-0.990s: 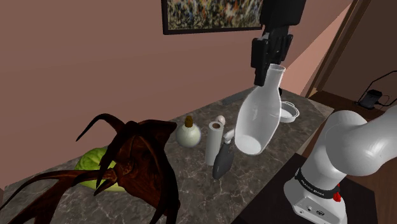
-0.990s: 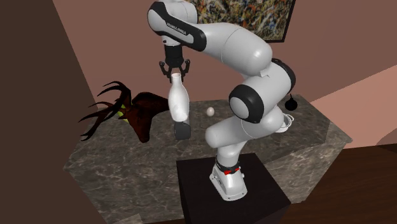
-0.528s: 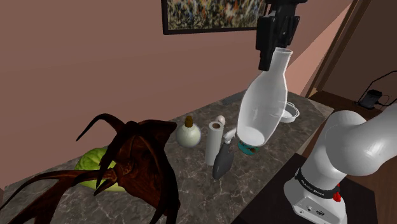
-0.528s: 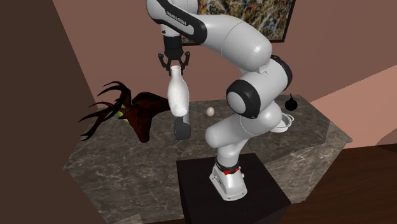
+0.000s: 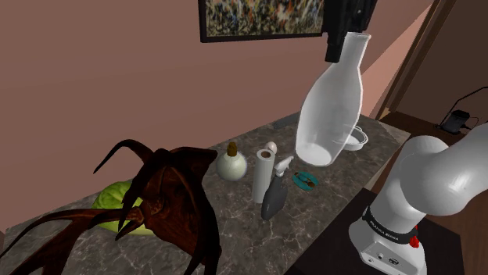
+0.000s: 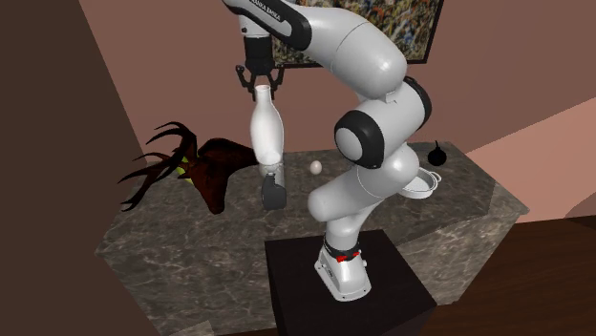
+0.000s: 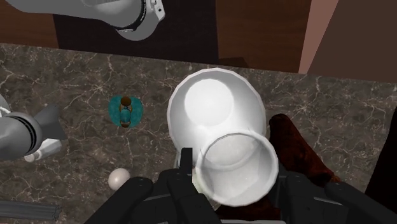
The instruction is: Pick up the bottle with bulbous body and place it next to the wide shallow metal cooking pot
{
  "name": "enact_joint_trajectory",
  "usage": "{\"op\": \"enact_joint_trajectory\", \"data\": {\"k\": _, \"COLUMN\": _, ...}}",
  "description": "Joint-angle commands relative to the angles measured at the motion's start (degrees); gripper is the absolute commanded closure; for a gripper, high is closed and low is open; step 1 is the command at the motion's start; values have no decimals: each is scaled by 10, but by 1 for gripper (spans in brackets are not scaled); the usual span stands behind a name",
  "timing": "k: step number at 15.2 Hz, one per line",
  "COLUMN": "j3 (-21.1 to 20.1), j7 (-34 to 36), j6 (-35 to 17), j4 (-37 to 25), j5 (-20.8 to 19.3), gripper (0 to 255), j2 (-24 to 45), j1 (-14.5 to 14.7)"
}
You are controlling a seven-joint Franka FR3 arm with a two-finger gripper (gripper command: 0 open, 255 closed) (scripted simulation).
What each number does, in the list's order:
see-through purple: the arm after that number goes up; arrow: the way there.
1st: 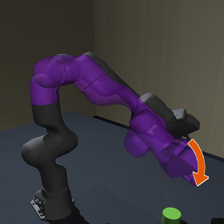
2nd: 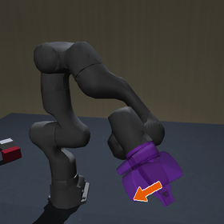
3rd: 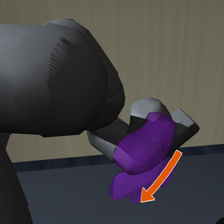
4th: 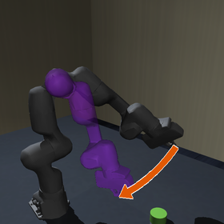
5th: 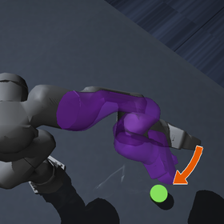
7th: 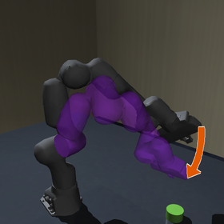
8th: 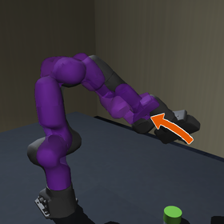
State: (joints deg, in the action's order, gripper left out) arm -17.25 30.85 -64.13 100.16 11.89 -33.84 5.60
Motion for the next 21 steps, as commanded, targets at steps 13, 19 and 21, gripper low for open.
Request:
{"op": "enact_joint_trajectory", "data": {"k": 13, "j3": 137, "j7": -183, "j6": -89, "j4": 112, "j5": -96, "gripper": 255, "j2": -5, "j1": -28}}
{"op": "enact_joint_trajectory", "data": {"k": 19, "j3": 196, "j7": -258, "j6": -139, "j4": 131, "j5": -134, "gripper": 255, "j2": 25, "j1": -46}}
{"op": "enact_joint_trajectory", "data": {"k": 21, "j3": 215, "j7": -282, "j6": -156, "j4": 133, "j5": -145, "gripper": 255, "j2": 41, "j1": -52}}
